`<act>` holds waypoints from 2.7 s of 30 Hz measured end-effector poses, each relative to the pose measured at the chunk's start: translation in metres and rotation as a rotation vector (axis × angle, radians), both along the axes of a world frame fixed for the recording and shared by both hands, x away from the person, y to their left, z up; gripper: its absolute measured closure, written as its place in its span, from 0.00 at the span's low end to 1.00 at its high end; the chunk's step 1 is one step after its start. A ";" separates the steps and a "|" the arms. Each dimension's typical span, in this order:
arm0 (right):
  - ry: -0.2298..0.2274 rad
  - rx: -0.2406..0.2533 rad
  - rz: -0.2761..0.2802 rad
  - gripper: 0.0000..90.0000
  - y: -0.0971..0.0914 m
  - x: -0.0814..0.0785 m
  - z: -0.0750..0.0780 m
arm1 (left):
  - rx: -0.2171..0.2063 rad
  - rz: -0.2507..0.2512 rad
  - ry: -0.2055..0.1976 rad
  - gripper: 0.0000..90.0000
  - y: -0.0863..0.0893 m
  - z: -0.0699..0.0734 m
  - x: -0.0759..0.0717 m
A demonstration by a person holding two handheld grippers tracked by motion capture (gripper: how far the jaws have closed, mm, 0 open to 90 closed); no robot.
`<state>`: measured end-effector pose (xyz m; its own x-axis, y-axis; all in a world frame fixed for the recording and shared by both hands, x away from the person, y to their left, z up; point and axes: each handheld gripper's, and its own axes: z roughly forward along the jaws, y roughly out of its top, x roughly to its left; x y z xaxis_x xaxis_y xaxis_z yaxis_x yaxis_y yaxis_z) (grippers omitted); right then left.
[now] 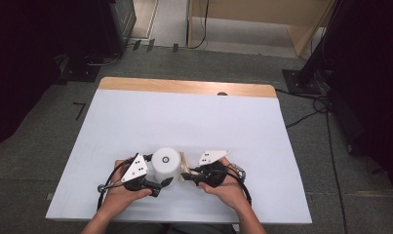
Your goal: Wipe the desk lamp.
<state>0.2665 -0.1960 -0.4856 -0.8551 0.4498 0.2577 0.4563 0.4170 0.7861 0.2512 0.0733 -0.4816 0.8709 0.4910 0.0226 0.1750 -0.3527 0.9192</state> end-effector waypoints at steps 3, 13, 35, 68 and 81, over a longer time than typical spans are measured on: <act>-0.016 0.025 -0.031 0.88 -0.004 0.001 0.004 | -0.006 0.024 -0.008 0.09 0.000 -0.001 -0.003; -0.027 0.066 -0.216 0.88 -0.016 0.006 0.005 | -0.018 0.257 0.021 0.00 -0.026 0.001 -0.022; -0.043 0.089 -0.215 0.88 -0.020 0.006 0.009 | -0.077 -0.012 -0.013 0.09 -0.006 0.000 0.005; 0.032 0.067 0.008 0.88 0.004 0.002 -0.004 | -0.064 -0.020 -0.010 0.09 -0.001 -0.004 0.012; 0.007 0.088 -0.149 0.84 -0.020 0.008 0.010 | -0.076 0.057 -0.001 0.09 -0.001 -0.005 0.004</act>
